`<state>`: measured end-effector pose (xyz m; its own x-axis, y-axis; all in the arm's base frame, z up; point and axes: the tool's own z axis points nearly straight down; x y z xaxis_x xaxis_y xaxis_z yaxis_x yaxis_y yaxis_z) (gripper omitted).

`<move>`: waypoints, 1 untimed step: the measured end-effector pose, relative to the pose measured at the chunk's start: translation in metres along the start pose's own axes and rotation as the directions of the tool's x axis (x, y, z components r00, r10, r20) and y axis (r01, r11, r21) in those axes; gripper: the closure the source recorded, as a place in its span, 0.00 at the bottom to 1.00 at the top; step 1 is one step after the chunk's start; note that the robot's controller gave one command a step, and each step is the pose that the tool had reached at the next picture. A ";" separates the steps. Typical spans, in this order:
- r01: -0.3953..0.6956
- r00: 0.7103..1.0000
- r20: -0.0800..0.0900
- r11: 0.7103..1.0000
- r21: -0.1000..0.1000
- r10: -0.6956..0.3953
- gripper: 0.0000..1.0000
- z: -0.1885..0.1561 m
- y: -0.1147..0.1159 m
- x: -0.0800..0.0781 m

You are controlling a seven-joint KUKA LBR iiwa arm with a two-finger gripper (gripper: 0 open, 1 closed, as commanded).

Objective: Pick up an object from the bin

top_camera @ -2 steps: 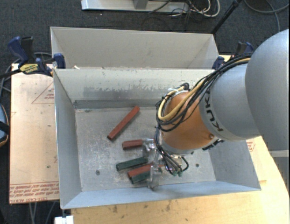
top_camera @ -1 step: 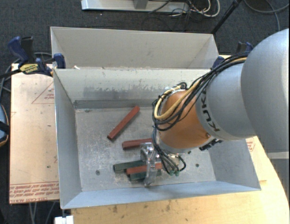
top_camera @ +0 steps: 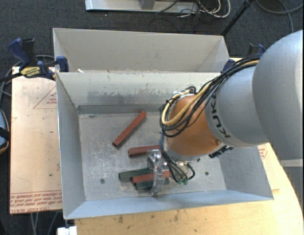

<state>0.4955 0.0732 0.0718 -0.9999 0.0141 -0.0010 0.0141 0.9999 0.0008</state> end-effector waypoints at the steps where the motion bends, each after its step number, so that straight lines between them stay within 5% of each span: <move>1: 0.000 1.000 -0.002 1.000 0.000 0.000 1.00 -0.004 0.000 0.001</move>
Offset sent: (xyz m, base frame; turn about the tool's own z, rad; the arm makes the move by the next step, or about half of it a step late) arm 0.0000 0.0000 0.0597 0.0000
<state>0.4948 0.0730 0.0754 -0.9999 0.0146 0.0011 0.0146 0.9999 0.0005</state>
